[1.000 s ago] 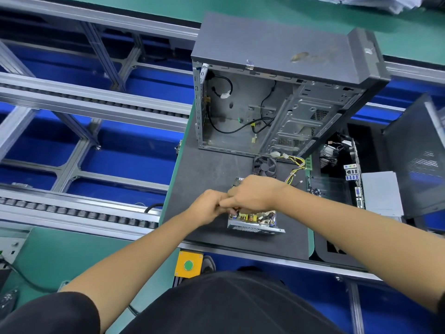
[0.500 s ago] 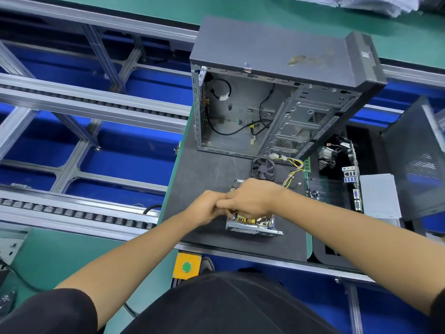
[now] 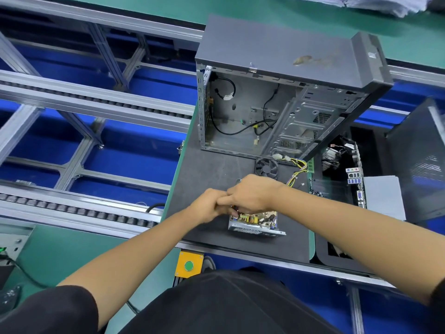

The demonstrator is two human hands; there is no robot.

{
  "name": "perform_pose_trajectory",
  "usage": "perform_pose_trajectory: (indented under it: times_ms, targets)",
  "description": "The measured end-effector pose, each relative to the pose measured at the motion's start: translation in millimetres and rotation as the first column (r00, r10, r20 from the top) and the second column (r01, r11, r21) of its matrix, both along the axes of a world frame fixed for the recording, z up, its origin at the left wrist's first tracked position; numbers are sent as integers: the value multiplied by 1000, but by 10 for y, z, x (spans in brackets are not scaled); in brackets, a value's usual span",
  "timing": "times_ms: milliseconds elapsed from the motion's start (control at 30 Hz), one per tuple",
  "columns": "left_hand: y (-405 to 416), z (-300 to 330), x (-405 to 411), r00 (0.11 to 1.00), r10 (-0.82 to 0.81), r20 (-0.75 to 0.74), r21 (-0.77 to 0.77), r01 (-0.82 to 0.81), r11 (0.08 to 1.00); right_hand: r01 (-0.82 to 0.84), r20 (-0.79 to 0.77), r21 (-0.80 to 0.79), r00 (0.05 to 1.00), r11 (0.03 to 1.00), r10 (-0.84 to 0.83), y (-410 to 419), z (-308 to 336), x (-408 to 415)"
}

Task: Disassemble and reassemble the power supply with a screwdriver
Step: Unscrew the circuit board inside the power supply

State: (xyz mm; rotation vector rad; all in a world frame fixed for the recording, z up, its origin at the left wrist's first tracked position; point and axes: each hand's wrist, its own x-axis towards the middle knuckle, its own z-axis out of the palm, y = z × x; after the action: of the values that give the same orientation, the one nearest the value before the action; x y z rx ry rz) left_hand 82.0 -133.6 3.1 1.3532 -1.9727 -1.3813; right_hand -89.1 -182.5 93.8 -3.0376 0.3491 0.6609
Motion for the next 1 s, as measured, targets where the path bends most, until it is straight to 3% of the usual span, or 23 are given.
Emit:
perform_pose_trajectory:
  times_ms: [100,267,333,433,567,700,767,833,900,1000]
  targets:
    - [-32,3,-7,999,-18,44,24,17,1000,-1,-10,-8,1000,1000,1,9,-30,-19]
    - [74,-73,-66,991,135,-20,-41,-136,990,177,-2,-80,984,981,-178,157,-117,-3]
    - [79,-68,-73,993,108,-54,-36,-110,993,224,-8,-102,974,969,-226,162,-127,28]
    - [31,-32,-42,1000,-9,-18,-60,8,998,113,-21,-83,993,990,-115,131,-102,5]
    - [-40,-11,-28,997,-78,31,30,77,997,-69,-49,8,996,998,70,49,-29,-53]
    - [-17,1,-20,998,16,-54,77,-12,997,215,19,13,976,977,-215,131,-128,-99]
    - [31,-35,-69,996,90,11,7,-90,996,392,16,21,920,920,-392,243,-202,-109]
    - [46,-59,-121,989,123,82,-70,-118,991,431,20,7,902,902,-431,314,-247,-120]
    - [25,-54,-129,996,70,52,-55,-67,996,370,29,-21,929,929,-370,298,-215,-149]
    - [-23,1,-109,999,-43,32,-33,44,998,95,42,-43,995,995,-93,148,-92,-169]
